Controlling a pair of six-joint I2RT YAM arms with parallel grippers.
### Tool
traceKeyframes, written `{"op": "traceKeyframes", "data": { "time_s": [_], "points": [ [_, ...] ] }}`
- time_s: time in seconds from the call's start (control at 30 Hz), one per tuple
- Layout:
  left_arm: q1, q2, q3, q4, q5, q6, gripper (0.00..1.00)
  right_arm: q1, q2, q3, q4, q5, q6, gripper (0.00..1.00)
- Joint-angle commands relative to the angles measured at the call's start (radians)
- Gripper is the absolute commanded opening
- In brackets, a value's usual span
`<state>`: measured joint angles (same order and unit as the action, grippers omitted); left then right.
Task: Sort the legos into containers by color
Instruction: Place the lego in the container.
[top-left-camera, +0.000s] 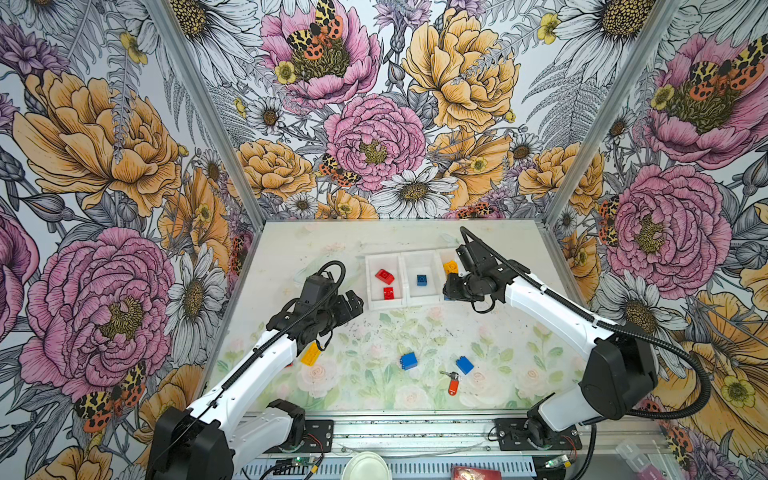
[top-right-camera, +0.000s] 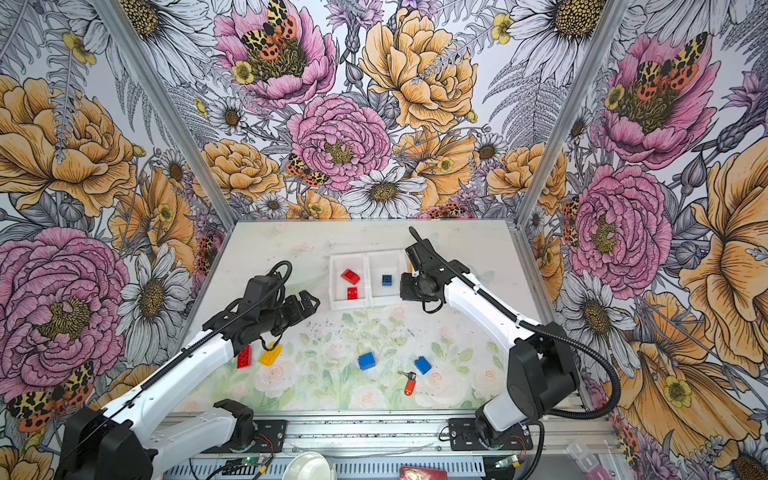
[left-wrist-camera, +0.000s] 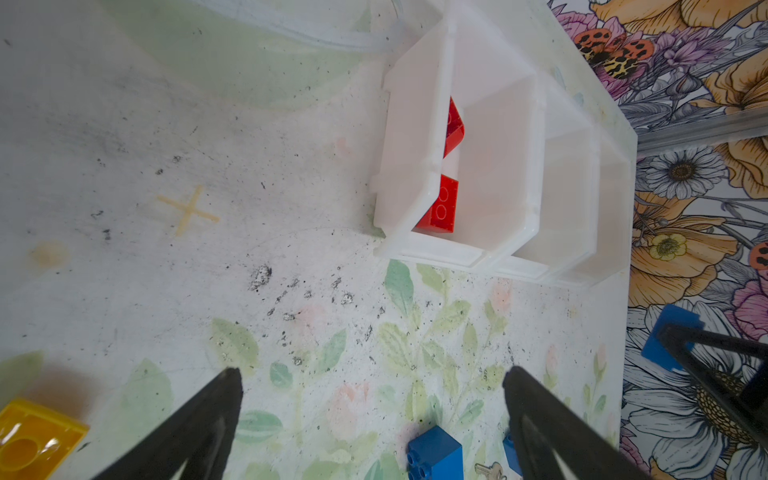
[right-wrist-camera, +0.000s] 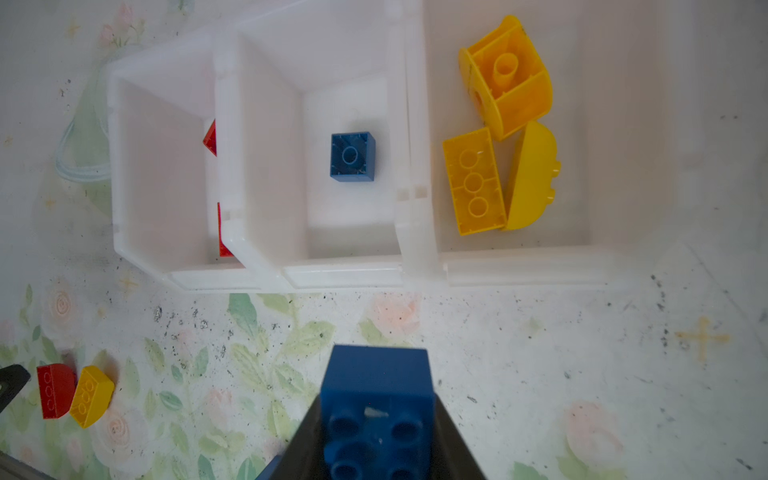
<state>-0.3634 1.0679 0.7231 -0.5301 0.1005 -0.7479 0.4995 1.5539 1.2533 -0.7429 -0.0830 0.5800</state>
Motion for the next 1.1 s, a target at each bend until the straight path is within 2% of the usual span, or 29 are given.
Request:
{"op": "traceKeyframes", "data": {
  "time_s": [0.0, 0.3, 0.57, 0.63, 0.77, 0.87, 1.07],
  "points": [
    [0.015, -0.013, -0.015, 0.035, 0.027, 0.022, 0.99, 0.014, 0.056, 0.078, -0.004, -0.008, -0.064, 0.32],
    [0.014, -0.008, -0.02, 0.047, 0.033, 0.018, 0.99, 0.024, 0.235, 0.261, -0.004, 0.009, -0.156, 0.33],
    [0.011, -0.027, -0.025, 0.047, 0.032, 0.009, 0.99, 0.024, 0.372, 0.372, -0.004, 0.006, -0.17, 0.34],
    [0.007, -0.032, -0.025, 0.045, 0.031, 0.005, 0.99, 0.024, 0.384, 0.375, -0.005, 0.009, -0.17, 0.4],
    [0.001, -0.036, -0.025, 0.044, 0.027, 0.001, 0.99, 0.024, 0.377, 0.357, -0.005, 0.026, -0.171, 0.63],
    [0.0, -0.044, -0.025, 0.041, 0.026, -0.002, 0.99, 0.024, 0.344, 0.335, -0.001, 0.038, -0.175, 0.7],
    [-0.009, -0.063, -0.03, 0.04, 0.018, -0.022, 0.99, 0.024, 0.236, 0.247, 0.011, 0.031, -0.165, 0.77]
  ]
}}
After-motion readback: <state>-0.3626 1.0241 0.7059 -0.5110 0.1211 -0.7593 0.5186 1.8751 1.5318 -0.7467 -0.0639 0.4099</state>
